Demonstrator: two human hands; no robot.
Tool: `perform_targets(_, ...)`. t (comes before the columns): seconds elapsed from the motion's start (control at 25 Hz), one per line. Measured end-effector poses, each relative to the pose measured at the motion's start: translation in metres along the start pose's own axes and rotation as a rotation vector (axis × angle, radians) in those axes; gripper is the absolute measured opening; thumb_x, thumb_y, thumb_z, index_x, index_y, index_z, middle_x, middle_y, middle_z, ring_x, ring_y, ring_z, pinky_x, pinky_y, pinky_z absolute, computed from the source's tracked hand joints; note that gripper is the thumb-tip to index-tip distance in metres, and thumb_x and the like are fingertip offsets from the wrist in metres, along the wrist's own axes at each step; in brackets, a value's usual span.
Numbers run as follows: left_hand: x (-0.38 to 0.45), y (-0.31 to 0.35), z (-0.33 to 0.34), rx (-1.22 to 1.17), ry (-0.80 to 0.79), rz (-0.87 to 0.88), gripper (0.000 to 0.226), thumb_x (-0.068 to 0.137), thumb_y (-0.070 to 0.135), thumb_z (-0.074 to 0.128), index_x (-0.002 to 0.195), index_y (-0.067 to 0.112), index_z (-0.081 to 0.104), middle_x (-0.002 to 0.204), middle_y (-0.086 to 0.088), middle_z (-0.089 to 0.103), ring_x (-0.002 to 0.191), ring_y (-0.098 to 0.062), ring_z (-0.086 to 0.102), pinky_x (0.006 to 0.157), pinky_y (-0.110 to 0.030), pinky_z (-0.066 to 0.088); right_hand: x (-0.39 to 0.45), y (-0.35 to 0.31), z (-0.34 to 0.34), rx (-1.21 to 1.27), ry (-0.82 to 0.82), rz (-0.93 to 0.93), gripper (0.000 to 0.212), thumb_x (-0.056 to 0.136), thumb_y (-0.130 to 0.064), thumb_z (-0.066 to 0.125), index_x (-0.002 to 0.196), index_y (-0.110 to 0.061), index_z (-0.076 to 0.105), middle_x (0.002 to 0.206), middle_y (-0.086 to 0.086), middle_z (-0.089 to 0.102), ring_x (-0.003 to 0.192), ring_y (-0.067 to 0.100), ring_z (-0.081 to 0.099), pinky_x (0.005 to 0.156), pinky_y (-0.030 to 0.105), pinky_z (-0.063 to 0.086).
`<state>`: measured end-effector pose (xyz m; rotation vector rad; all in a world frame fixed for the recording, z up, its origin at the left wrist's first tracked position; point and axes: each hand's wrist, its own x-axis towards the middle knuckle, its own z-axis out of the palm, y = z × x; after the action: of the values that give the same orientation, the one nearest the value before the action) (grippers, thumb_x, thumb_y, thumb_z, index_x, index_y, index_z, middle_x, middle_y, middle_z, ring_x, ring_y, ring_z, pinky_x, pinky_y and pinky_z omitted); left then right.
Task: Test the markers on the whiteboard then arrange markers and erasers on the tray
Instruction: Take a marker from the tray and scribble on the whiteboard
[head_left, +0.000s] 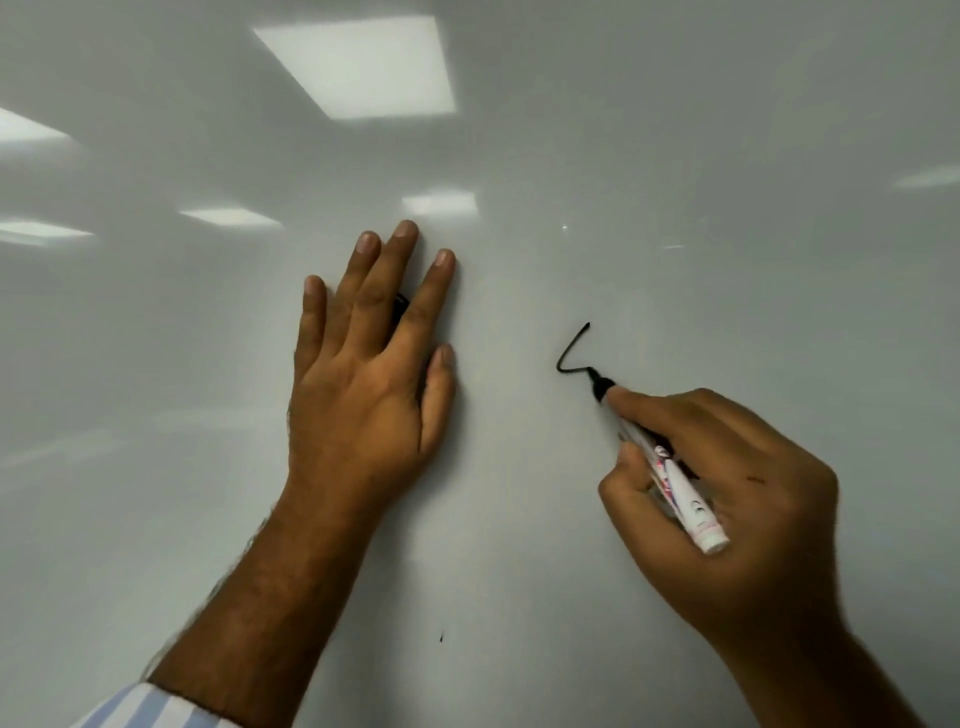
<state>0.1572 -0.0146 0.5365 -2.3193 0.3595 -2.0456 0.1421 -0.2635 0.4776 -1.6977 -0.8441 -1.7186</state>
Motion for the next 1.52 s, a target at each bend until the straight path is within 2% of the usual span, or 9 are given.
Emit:
perform_targets(0.16, -0.003, 0.002, 0.002, 0.014, 0.025, -0.030, 0.060, 0.107, 0.034, 0.043, 0.165, 0.022, 0.034, 0.175, -0.007, 0.022, 0.164, -0.026, 0.014, 0.132, -0.055, 0.011, -0.023, 0.003, -0.007, -0.047, -0.040, -0.031, 0.026, 0.091, -0.012, 0.062, 0.105, 0.000, 0.080, 0.081, 0.007, 0.070, 0.066, 0.024, 0.061, 0.064, 0.032, 0.053)
perform_targets(0.36, -0.016, 0.003, 0.002, 0.015, 0.028, -0.066, 0.062, 0.108, 0.040, 0.043, 0.166, 0.020, 0.032, 0.175, -0.007, 0.022, 0.164, -0.026, 0.014, 0.132, -0.056, 0.010, -0.050, -0.003, -0.016, -0.005, -0.190, 0.010, 0.028, 0.088, -0.021, 0.061, 0.098, -0.003, 0.081, 0.077, 0.000, 0.068, 0.065, 0.012, 0.055, 0.066, 0.020, 0.049)
perform_targets(0.48, -0.031, 0.003, 0.002, 0.011, 0.022, -0.102, 0.065, 0.107, 0.042, 0.045, 0.167, 0.020, 0.030, 0.176, -0.007, 0.021, 0.164, -0.025, 0.013, 0.132, -0.056, 0.010, -0.054, -0.014, -0.026, 0.095, -0.208, 0.057, 0.026, 0.083, -0.020, 0.062, 0.093, -0.006, 0.081, 0.076, -0.004, 0.066, 0.064, 0.011, 0.057, 0.064, 0.020, 0.048)
perform_targets(0.64, -0.045, 0.001, 0.003, -0.002, 0.025, -0.127, 0.066, 0.107, 0.042, 0.047, 0.166, 0.018, 0.031, 0.175, -0.008, 0.022, 0.164, -0.027, 0.013, 0.132, -0.058, 0.011, -0.034, -0.034, -0.010, 0.081, -0.181, -0.069, 0.028, 0.091, -0.017, 0.065, 0.112, -0.005, 0.080, 0.086, 0.003, 0.071, 0.071, 0.022, 0.063, 0.067, 0.030, 0.054)
perform_targets(0.72, -0.050, 0.000, 0.003, -0.006, 0.023, -0.129, 0.066, 0.107, 0.043, 0.047, 0.166, 0.017, 0.031, 0.175, -0.009, 0.022, 0.164, -0.028, 0.014, 0.131, -0.058, 0.012, -0.021, -0.035, 0.008, 0.052, -0.226, -0.090, 0.032, 0.096, -0.021, 0.062, 0.120, -0.009, 0.079, 0.092, 0.002, 0.074, 0.077, 0.019, 0.064, 0.070, 0.028, 0.056)
perform_targets(1.08, -0.064, -0.001, 0.004, -0.012, 0.035, -0.138, 0.066, 0.106, 0.042, 0.048, 0.165, 0.015, 0.033, 0.174, -0.011, 0.023, 0.164, -0.030, 0.016, 0.132, -0.057, 0.012, -0.042, -0.026, -0.007, 0.028, -0.377, -0.048, 0.030, 0.090, -0.023, 0.066, 0.113, -0.012, 0.082, 0.085, -0.002, 0.072, 0.071, 0.015, 0.063, 0.062, 0.031, 0.057)
perform_targets(1.16, -0.067, 0.000, 0.005, -0.011, 0.038, -0.148, 0.066, 0.107, 0.042, 0.048, 0.165, 0.015, 0.034, 0.174, -0.011, 0.023, 0.163, -0.031, 0.016, 0.132, -0.056, 0.011, -0.047, -0.020, -0.020, -0.011, -0.305, -0.025, 0.027, 0.090, -0.019, 0.064, 0.109, -0.011, 0.082, 0.084, 0.000, 0.072, 0.071, 0.020, 0.064, 0.065, 0.033, 0.057)
perform_targets(1.32, -0.073, 0.000, 0.005, -0.013, 0.021, -0.160, 0.064, 0.109, 0.039, 0.048, 0.166, 0.016, 0.031, 0.175, -0.009, 0.020, 0.164, -0.029, 0.012, 0.131, -0.059, 0.009, -0.040, 0.006, -0.041, -0.203, 0.024, 0.112, 0.027, 0.097, -0.013, 0.062, 0.113, 0.001, 0.079, 0.093, 0.013, 0.075, 0.075, 0.028, 0.067, 0.075, 0.027, 0.052)
perform_targets(1.52, -0.078, -0.002, 0.006, -0.032, 0.011, -0.165, 0.064, 0.109, 0.037, 0.048, 0.166, 0.015, 0.030, 0.176, -0.009, 0.017, 0.164, -0.029, 0.011, 0.131, -0.060, 0.009, -0.047, 0.024, -0.053, -0.266, -0.036, 0.098, 0.029, 0.097, -0.013, 0.062, 0.115, 0.004, 0.078, 0.097, 0.015, 0.077, 0.076, 0.028, 0.069, 0.076, 0.026, 0.052)
